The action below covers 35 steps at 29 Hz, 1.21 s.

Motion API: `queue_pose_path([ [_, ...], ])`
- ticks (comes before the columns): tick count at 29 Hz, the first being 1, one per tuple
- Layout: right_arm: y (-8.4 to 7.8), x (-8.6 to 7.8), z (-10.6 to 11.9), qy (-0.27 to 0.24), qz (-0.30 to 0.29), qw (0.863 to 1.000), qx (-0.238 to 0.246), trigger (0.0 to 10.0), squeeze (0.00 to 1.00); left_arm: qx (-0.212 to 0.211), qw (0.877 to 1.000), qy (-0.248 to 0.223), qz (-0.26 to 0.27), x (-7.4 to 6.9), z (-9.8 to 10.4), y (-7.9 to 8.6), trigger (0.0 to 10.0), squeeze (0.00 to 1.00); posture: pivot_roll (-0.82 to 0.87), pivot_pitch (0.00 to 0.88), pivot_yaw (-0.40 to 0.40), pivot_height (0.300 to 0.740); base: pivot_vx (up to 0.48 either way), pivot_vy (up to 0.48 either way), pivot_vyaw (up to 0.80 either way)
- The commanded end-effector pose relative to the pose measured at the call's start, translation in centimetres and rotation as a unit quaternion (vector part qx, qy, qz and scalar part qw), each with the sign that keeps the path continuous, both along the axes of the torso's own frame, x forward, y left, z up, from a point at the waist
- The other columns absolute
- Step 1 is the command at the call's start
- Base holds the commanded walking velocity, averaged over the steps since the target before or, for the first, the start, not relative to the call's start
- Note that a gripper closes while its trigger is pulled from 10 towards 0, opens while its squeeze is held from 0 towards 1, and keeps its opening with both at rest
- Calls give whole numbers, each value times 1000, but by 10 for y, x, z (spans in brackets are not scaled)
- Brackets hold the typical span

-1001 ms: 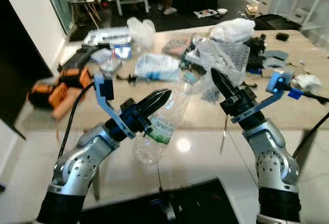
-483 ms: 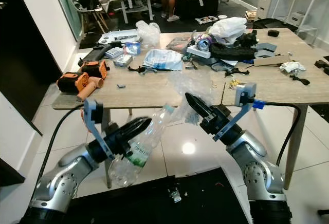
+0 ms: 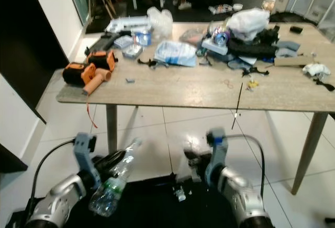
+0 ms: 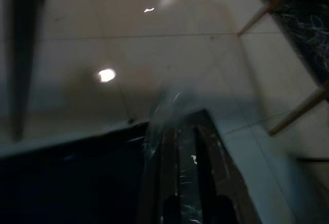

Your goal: Picking trash to rubbish bin

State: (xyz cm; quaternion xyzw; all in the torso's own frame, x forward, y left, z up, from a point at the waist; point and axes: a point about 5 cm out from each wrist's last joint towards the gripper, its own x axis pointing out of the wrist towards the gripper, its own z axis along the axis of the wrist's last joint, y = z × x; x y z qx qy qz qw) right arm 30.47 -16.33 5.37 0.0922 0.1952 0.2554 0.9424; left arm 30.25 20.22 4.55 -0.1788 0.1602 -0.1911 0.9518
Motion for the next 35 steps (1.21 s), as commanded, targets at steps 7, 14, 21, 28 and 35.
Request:
queue_pose_path([
  [7,-31,-45,-77,151,-83,978,-119,10000,0,57,981,126,138,-40,-55,38,10000,0,-117,158,51,740,0,0,-112],
  [14,-51,-81,-107,221,-136,949,-178,10000,0,80,957,207,189,-78,-86,49,10000,0,-116,157,50,740,0,0,-770],
  [21,-55,-94,-115,238,-154,943,-174,10000,0,75,953,219,194,-93,-95,51,10000,0,-107,161,48,740,0,0,-762],
  [28,-65,-114,-126,268,-181,924,-203,10000,0,99,933,282,200,-123,-115,47,10000,0,-113,151,45,740,0,0,-764],
  [35,-71,-142,-138,310,-195,903,-224,10000,0,108,909,344,209,-157,-133,40,10000,0,-115,139,42,740,0,0,-767],
])
